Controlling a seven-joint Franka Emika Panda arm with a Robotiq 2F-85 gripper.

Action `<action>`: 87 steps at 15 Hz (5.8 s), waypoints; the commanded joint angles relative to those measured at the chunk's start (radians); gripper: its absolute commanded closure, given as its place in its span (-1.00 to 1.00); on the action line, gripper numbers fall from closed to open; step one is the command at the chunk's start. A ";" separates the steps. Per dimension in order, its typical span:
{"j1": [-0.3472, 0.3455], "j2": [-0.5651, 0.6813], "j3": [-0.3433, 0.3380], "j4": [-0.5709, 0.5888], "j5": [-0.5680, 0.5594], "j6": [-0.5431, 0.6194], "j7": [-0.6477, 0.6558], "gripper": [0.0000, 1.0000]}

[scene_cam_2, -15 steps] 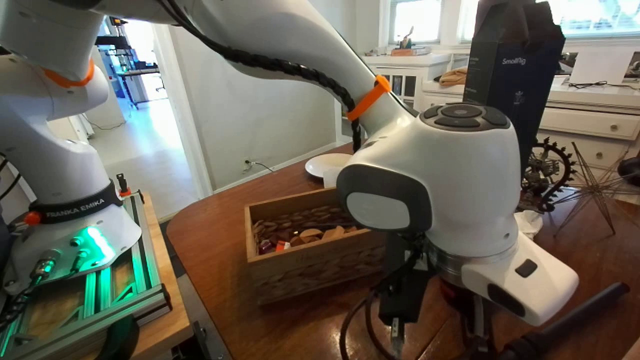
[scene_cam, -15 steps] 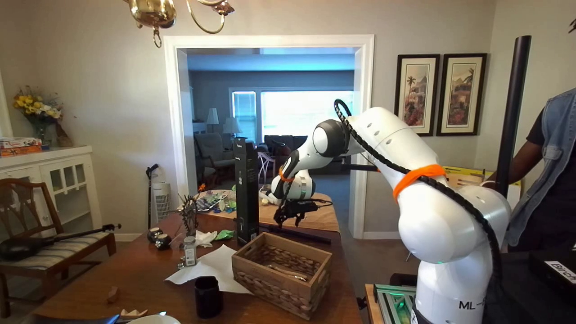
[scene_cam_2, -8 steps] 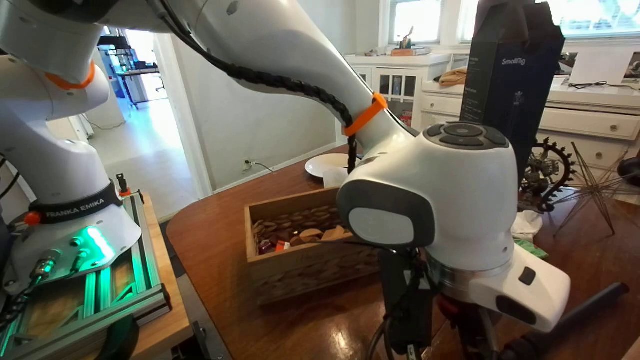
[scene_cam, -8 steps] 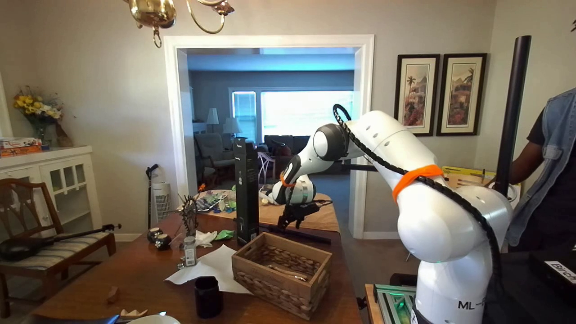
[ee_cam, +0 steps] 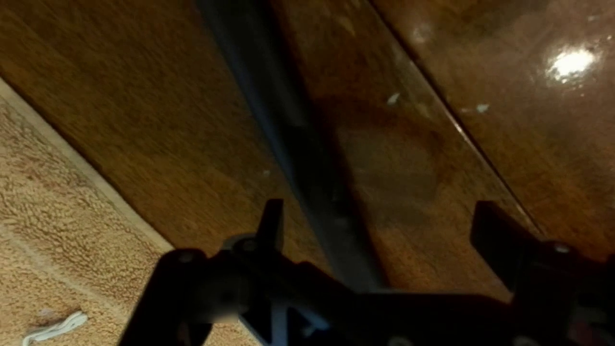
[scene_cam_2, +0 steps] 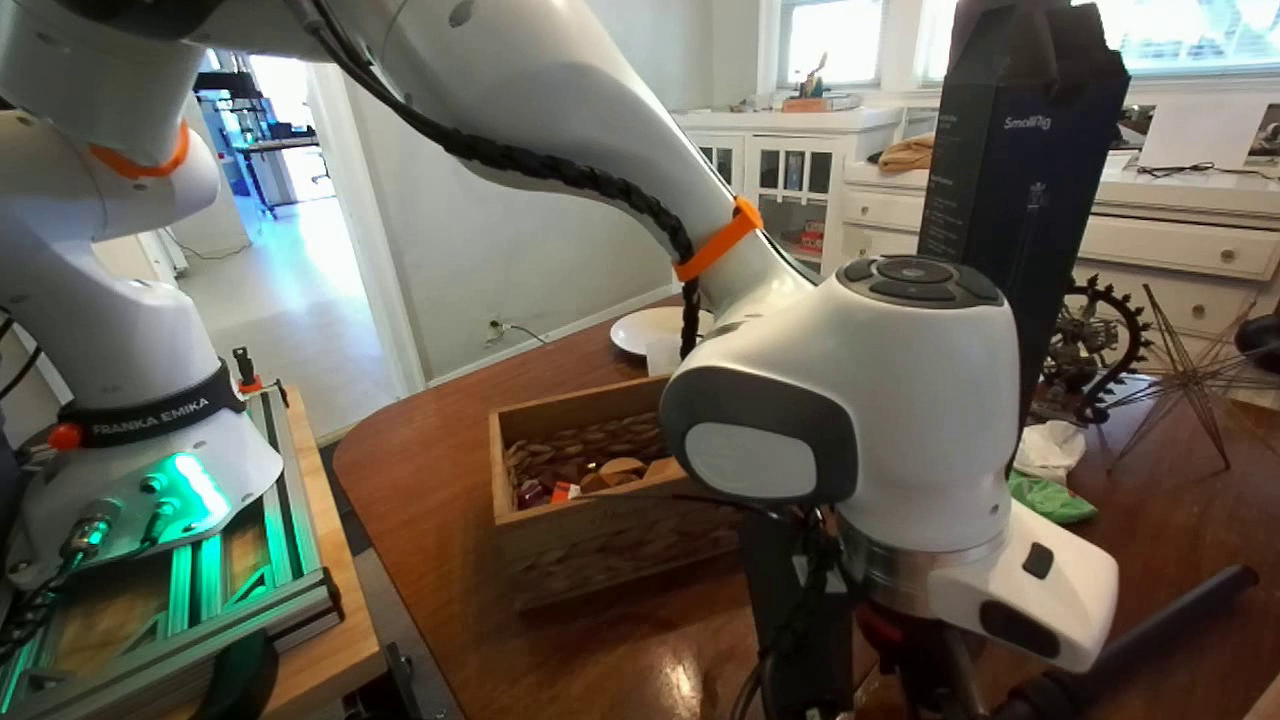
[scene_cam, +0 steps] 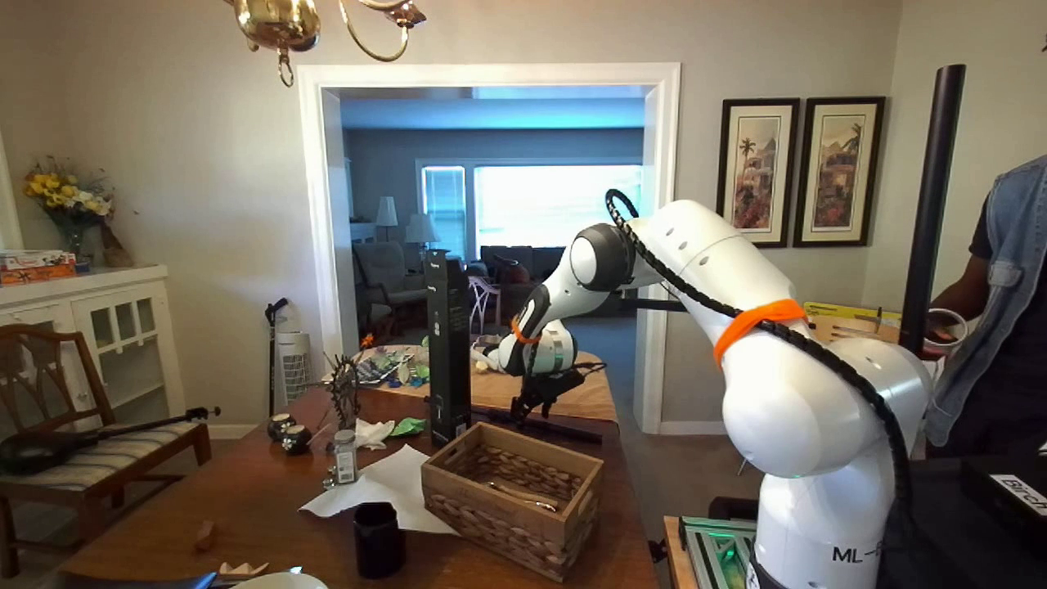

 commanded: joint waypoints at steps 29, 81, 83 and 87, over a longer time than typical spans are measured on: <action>-0.092 -0.264 0.076 -0.502 -0.015 0.269 0.061 -1.00; -0.115 -0.197 0.112 -0.294 -0.111 0.076 -0.156 0.85; -0.091 -0.181 0.103 -0.287 -0.116 0.075 -0.119 0.85; -0.058 -0.155 0.082 -0.283 -0.128 0.078 -0.071 0.85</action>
